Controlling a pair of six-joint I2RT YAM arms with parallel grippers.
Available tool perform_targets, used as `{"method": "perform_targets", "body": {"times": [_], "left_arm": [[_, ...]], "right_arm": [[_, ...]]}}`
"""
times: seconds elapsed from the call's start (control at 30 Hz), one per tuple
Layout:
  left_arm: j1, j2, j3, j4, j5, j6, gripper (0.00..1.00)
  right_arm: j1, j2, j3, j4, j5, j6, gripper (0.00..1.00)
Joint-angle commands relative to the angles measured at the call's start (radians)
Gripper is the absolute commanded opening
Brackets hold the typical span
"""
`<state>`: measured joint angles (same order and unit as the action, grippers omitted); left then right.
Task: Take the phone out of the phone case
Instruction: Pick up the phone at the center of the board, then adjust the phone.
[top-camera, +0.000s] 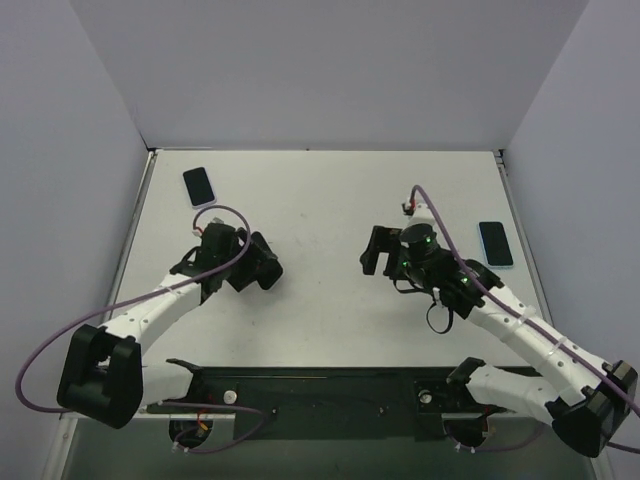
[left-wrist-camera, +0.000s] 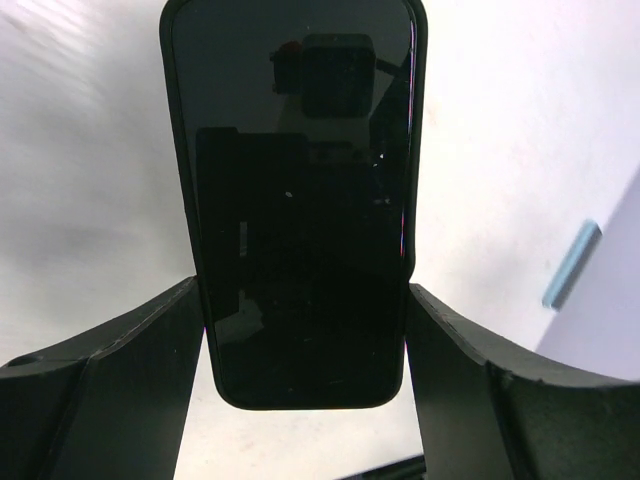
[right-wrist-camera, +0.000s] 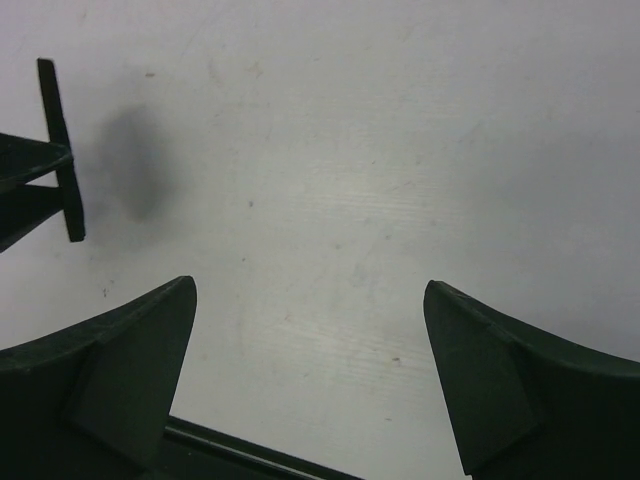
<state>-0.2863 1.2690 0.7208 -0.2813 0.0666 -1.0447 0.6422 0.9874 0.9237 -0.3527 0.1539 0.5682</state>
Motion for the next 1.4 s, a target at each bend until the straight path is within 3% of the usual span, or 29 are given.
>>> {"method": "perform_targets", "body": {"times": [0.0, 0.13, 0.27, 0.4, 0.5, 0.63, 0.8, 1.0, 1.13, 1.27, 1.37], "left_arm": [[-0.152, -0.114, -0.072, 0.266, -0.013, -0.181, 0.00], [-0.298, -0.148, -0.081, 0.332, -0.030, -0.140, 0.00], [-0.457, -0.174, -0.076, 0.350, -0.109, -0.025, 0.00], [-0.550, -0.166, -0.080, 0.424, -0.114, 0.182, 0.00], [-0.574, -0.123, -0.022, 0.371, -0.018, 0.337, 0.00], [-0.623, -0.083, 0.058, 0.225, 0.035, 0.550, 0.00], [-0.662, -0.068, 0.100, 0.149, 0.079, 0.734, 0.00], [-0.695, -0.083, 0.078, 0.108, 0.141, 0.825, 0.00], [-0.738, -0.100, 0.074, 0.083, 0.108, 0.865, 0.00], [-0.780, -0.132, 0.054, 0.102, 0.090, 0.888, 0.00], [-0.812, -0.164, 0.031, 0.123, 0.091, 0.923, 0.00]], "right_arm": [[0.126, 0.062, -0.045, 0.219, -0.019, 0.116, 0.90], [0.169, 0.048, -0.069, 0.221, 0.019, 0.134, 0.89], [0.123, 0.010, -0.089, 0.178, 0.009, 0.145, 0.92], [-0.051, 0.026, -0.092, 0.155, -0.250, 0.147, 0.95], [-0.231, 0.089, -0.062, 0.141, -0.600, 0.101, 0.96], [-0.239, 0.200, 0.038, 0.006, -0.821, -0.030, 0.95], [-0.197, 0.240, 0.007, 0.030, -0.913, -0.050, 0.92], [-0.142, 0.266, -0.120, 0.126, -0.991, -0.022, 0.80], [-0.107, 0.304, -0.149, 0.155, -1.008, -0.005, 0.60], [-0.058, 0.315, -0.200, 0.279, -1.048, 0.068, 0.48], [-0.038, 0.304, -0.246, 0.432, -1.080, 0.159, 0.45]]}}
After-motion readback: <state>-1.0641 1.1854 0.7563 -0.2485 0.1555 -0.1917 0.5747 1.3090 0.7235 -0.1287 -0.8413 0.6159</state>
